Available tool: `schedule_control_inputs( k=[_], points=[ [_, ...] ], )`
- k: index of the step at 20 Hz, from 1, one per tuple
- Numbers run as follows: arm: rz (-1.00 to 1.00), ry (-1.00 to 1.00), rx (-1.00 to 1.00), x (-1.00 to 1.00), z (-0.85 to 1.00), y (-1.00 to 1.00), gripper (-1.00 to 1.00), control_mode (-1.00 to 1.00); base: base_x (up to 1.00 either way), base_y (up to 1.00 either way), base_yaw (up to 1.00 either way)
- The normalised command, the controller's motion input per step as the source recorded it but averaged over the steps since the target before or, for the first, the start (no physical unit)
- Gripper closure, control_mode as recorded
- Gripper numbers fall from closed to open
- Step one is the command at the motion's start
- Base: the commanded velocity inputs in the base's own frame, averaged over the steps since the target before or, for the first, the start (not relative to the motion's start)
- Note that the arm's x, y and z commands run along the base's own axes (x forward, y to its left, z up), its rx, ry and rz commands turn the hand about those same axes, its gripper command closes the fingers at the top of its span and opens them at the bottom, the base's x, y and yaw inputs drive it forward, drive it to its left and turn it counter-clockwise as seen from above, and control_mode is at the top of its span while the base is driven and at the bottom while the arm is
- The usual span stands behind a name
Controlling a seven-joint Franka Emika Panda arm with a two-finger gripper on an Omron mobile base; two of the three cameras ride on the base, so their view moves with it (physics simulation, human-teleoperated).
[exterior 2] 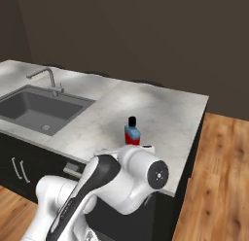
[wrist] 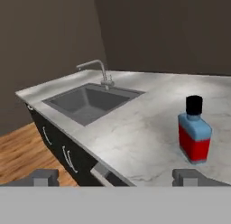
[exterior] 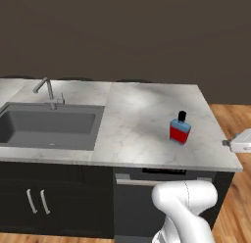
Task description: Place the liquor on the top shelf of the fridge to keep it out of children's reach, and place the kiwi and avocado on lower shelves for easy access.
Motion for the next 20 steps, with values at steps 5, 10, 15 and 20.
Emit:
schedule_control_inputs(
  k=[5,10,15,20],
  points=[
    [0.24,-0.21,0.00,0.15,-0.01,-0.40,-1.00,-1.00,0.00,0.00,0.00],
    [0.15,-0.14,0.00,0.26,0.00,-0.08,-1.00,-1.00,0.00,0.00,0.00],
    [0.04,-0.04,0.00,0.31,0.00,0.12,-1.00,-1.00,0.00,0.00,0.00],
    [-0.04,0.00,0.00,0.27,0.00,0.24,-1.00,-1.00,0.00,0.00,0.00]
  ],
)
